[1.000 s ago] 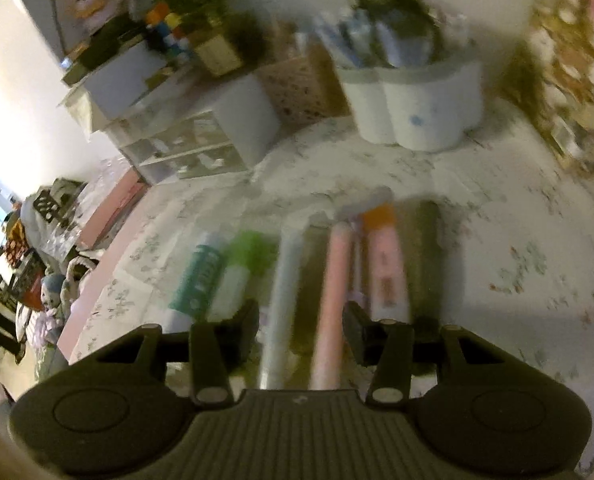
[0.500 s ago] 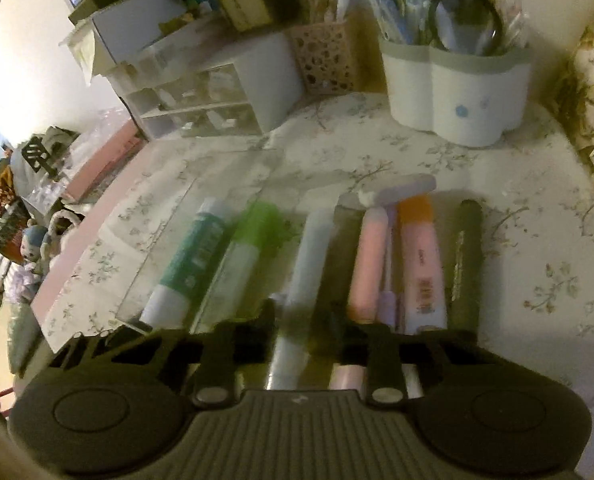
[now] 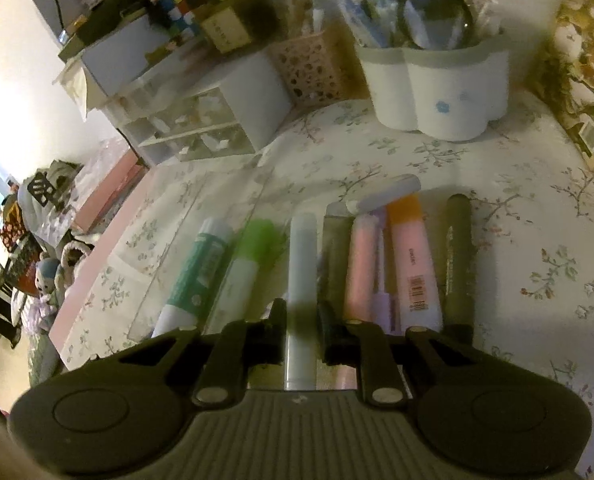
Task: Organize stationery
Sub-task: 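Place the white pen into the box beside the glue stick, release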
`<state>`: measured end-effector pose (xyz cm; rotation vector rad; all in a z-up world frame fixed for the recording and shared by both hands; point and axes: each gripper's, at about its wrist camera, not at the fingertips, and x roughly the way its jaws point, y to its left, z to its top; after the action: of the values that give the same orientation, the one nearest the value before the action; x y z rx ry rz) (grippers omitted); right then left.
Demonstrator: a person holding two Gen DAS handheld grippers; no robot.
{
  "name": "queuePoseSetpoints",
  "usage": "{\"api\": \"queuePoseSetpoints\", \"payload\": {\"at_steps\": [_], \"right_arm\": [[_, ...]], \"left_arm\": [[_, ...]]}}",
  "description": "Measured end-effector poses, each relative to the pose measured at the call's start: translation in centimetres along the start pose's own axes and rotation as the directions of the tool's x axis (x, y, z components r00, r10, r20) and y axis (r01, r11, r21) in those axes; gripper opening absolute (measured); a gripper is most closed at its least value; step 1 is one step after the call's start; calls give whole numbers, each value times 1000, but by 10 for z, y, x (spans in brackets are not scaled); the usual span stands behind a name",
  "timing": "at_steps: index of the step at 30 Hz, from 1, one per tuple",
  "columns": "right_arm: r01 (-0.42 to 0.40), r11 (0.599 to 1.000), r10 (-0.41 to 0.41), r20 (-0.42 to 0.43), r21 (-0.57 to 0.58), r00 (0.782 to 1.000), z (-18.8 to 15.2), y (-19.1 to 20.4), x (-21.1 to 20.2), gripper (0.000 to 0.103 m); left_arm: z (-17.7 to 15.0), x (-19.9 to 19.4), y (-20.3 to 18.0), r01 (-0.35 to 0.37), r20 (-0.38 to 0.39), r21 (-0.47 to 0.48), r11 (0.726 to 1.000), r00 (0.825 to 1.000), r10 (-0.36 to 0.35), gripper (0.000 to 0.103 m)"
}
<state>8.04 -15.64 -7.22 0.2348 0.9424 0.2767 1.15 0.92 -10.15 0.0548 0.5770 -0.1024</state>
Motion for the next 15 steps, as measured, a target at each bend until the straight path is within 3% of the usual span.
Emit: {"api": "queuePoseSetpoints", "payload": {"at_steps": [9,12,15], "right_arm": [[-114,987,106,75,115,992,16,-4,-13,17],[-221,956,203,105,193,973,21,-12,-13,17],[-341,900,315,135,272,939,21,-23,-9,17]], "left_arm": [[0,0,0,0,0,1,1000,1000,0,72],[0,1,0,1,0,1,1000,1000,-1,72],[0,1,0,1,0,1,1000,1000,-1,72]]}}
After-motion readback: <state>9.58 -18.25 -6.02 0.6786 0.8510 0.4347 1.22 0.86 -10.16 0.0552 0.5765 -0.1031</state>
